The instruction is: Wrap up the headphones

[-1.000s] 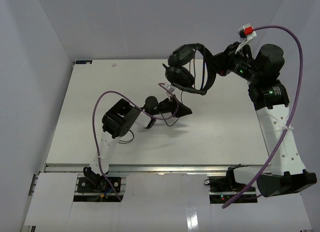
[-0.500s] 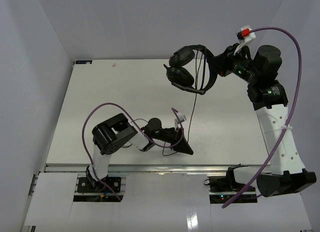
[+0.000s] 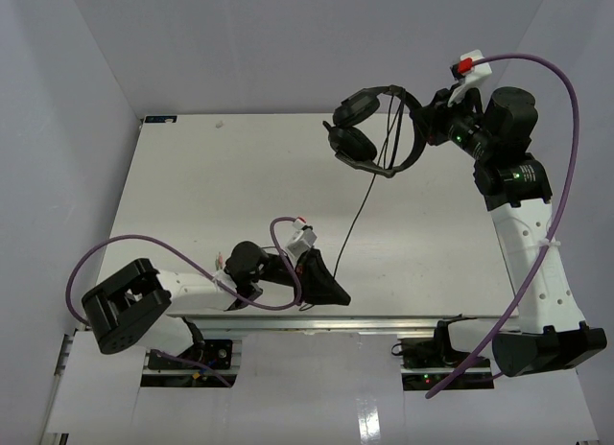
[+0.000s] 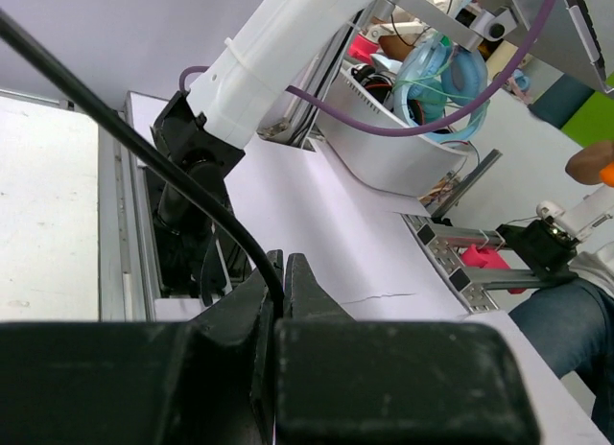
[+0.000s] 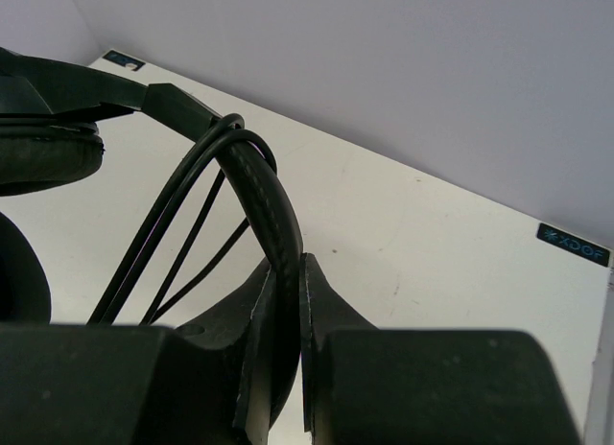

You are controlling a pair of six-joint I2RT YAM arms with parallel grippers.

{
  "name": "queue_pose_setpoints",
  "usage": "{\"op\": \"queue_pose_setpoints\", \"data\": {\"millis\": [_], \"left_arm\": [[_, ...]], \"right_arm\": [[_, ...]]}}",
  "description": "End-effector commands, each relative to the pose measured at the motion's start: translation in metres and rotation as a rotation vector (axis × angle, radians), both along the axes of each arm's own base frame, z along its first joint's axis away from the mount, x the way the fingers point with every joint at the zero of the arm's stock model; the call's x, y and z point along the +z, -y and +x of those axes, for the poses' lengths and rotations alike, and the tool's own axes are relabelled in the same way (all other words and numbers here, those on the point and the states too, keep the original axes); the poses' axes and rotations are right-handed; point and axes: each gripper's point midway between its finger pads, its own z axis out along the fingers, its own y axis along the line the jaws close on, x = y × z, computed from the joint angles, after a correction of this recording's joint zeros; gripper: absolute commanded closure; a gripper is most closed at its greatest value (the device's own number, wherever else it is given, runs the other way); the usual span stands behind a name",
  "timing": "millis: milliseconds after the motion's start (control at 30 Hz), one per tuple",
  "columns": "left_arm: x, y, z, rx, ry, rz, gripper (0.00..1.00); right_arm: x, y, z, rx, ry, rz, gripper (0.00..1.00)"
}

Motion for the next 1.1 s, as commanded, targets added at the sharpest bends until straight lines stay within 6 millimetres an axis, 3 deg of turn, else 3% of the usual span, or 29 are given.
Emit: {"op": "queue_pose_setpoints", "data": {"millis": [0, 167, 367, 600, 733, 900, 1067], "left_arm": [[0.013, 0.005, -0.004, -0.003, 0.053, 0.012, 0.96], [0.029, 0.023, -0.02, -0.055, 0.071, 0.033, 0.95], [0.074, 0.047, -0.031, -0.099, 0.123, 0.009, 0.96], [0.129, 0.036, -0.019, 0.031, 0.232, 0.06, 0.98], [0.142, 0.03, -0.01, 0.087, 0.276, 0.114, 0.99], [0.127, 0.033, 0.016, 0.155, 0.267, 0.196, 1.0], [0.124, 0.03, 0.055, 0.21, 0.256, 0.199, 1.0]], "right_arm": [[0.016, 0.016, 0.012, -0.089, 0.107, -0.044, 0.92], [0.002, 0.02, 0.023, -0.191, 0.13, -0.124, 0.92], [-0.031, 0.009, 0.029, -0.277, 0.109, -0.215, 0.92], [-0.069, 0.017, 0.023, -0.315, 0.162, -0.406, 0.92], [-0.092, 0.013, 0.015, -0.295, 0.165, -0.482, 0.92], [-0.096, -0.011, -0.004, -0.22, 0.196, -0.486, 0.92], [-0.109, -0.026, -0.017, -0.148, 0.174, -0.502, 0.92]]}}
